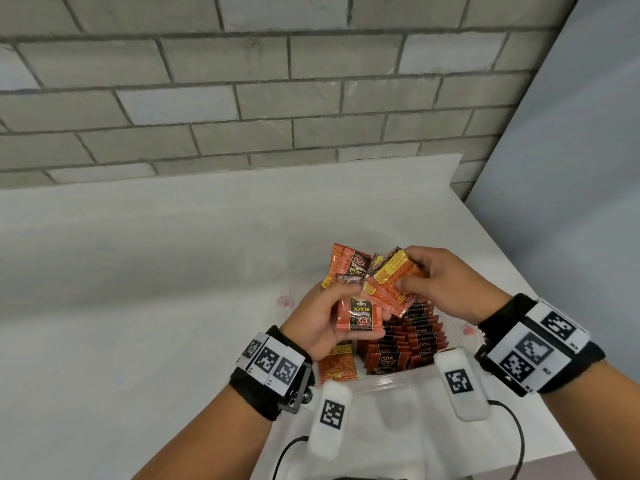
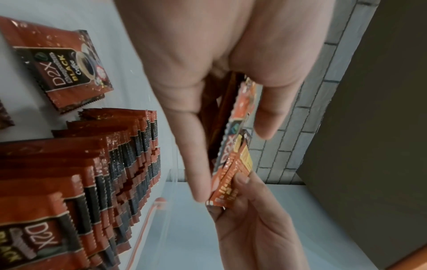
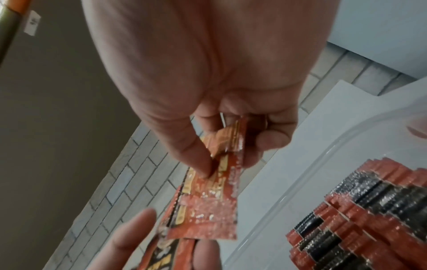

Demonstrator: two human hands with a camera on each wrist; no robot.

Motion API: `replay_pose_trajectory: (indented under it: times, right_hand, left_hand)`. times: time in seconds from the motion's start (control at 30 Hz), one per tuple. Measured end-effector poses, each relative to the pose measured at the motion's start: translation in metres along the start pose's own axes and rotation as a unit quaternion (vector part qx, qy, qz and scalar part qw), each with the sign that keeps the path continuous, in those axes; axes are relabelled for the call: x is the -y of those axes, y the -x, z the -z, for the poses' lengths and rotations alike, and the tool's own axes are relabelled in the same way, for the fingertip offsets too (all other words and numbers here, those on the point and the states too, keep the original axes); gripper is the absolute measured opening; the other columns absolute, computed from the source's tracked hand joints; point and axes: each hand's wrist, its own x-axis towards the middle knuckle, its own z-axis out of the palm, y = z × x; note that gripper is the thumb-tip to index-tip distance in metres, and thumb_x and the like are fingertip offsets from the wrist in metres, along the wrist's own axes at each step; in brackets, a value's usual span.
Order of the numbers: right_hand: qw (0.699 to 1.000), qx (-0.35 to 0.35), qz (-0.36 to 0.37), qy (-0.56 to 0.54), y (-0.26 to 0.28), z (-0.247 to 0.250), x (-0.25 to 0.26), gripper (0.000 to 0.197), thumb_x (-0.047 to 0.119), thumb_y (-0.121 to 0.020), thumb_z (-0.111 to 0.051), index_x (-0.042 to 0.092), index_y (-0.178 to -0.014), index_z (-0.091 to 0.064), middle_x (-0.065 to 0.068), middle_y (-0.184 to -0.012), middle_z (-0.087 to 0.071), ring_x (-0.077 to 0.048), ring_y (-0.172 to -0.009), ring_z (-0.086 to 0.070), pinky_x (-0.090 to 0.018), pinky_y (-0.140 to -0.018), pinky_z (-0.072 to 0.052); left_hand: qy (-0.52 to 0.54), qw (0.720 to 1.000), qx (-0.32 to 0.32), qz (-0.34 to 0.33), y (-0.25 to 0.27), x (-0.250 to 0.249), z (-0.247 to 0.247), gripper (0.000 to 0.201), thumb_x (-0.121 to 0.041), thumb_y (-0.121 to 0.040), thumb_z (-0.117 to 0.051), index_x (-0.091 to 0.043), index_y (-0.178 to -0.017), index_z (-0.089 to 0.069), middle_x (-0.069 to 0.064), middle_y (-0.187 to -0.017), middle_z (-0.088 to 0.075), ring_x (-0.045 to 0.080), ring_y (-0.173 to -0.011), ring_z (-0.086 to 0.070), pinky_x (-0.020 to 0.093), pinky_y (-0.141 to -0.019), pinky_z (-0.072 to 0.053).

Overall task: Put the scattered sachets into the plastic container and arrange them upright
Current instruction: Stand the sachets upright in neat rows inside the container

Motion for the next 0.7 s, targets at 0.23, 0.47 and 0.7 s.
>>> replay_pose_trajectory:
  times: [0.23,0.47,0.7]
  right_hand:
    - [0.991,-0.014,-0.081,-0.106,0.000,-0.008,-0.003,0.018,0.008,-0.093,-0.050,0.017,-0.106,-0.059,-0.004,-0.098,-0.070,-0.017,-0.083,-0.064,-0.027,-0.071,-0.047]
    - [0.973,-0.010,-0.103,-0.206,0.001,-0.032,-0.007,0.020,0.010,-0.096,-0.050,0.021,-0.110,-0.061,-0.004,-0.103,-0.071,-0.021,-0.091,-0.067,-0.031,-0.070,-0.056]
    - [0.955,-0.064,-0.106,-0.269,0.001,-0.030,-0.009,0.020,0.009,-0.097,-0.048,0.014,-0.112,-0.059,-0.006,-0.103,-0.070,-0.019,-0.087,-0.067,-0.028,-0.066,-0.056]
  left_hand:
    - [0.051,0.998,-0.004,-0.025,0.003,-0.001,0.006,0.040,-0.004,-0.080,-0.054,-0.004,-0.120,-0.051,0.022,-0.109,-0.067,0.032,-0.088,-0.069,0.050,-0.075,-0.058]
    - [-0.012,0.996,-0.056,-0.068,0.000,0.003,0.000,0.039,-0.010,-0.080,-0.061,-0.008,-0.120,-0.056,0.017,-0.114,-0.068,0.028,-0.099,-0.069,0.040,-0.079,-0.058]
    - [0.030,0.994,-0.099,-0.038,0.000,-0.003,0.005,0.028,-0.017,-0.094,-0.052,-0.007,-0.120,-0.055,0.021,-0.115,-0.067,0.038,-0.104,-0.065,0.048,-0.087,-0.054]
